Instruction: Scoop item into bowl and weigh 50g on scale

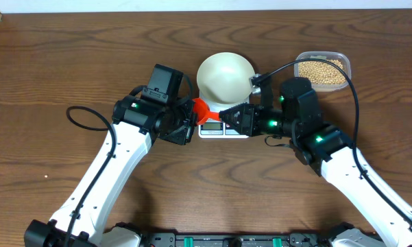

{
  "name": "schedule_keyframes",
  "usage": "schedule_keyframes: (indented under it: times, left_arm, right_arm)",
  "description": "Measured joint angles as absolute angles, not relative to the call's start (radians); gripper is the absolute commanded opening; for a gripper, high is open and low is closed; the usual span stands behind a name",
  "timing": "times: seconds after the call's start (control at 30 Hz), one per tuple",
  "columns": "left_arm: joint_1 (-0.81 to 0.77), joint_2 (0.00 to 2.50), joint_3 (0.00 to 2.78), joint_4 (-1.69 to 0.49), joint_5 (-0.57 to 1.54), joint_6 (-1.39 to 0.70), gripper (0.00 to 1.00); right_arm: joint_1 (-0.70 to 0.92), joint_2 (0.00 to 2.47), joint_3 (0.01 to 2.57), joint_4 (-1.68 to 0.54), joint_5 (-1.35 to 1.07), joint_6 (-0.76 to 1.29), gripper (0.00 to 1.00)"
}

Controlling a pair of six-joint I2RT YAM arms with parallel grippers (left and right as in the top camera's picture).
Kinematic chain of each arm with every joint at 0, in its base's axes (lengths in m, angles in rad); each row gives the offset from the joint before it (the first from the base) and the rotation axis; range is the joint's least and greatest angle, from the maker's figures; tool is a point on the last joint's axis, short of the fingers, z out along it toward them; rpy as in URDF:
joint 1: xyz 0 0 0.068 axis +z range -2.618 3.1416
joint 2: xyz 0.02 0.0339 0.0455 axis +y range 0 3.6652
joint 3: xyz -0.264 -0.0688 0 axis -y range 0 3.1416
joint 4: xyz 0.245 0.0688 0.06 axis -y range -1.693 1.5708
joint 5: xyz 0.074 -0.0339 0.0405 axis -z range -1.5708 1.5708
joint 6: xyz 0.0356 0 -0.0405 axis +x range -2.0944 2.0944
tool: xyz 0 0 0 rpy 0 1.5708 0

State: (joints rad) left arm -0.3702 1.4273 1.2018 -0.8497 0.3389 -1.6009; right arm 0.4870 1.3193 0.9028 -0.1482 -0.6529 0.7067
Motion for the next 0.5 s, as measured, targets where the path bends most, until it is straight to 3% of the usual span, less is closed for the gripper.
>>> schedule_keyframes:
  times: [0.33,0.5]
  left_arm:
    - [-0.370,1.427,1.202,-0.853,0.343,-1.601,0.07]
    - [-0.370,1.427,1.202,-0.855,0.344,-1.601,0.07]
  right_arm:
    - [0.498,1.319,0.903,-0.148,-0.658,0.725,0.19]
    - [0.498,1.319,0.903,-0.148,-0.659,0.730,0.07]
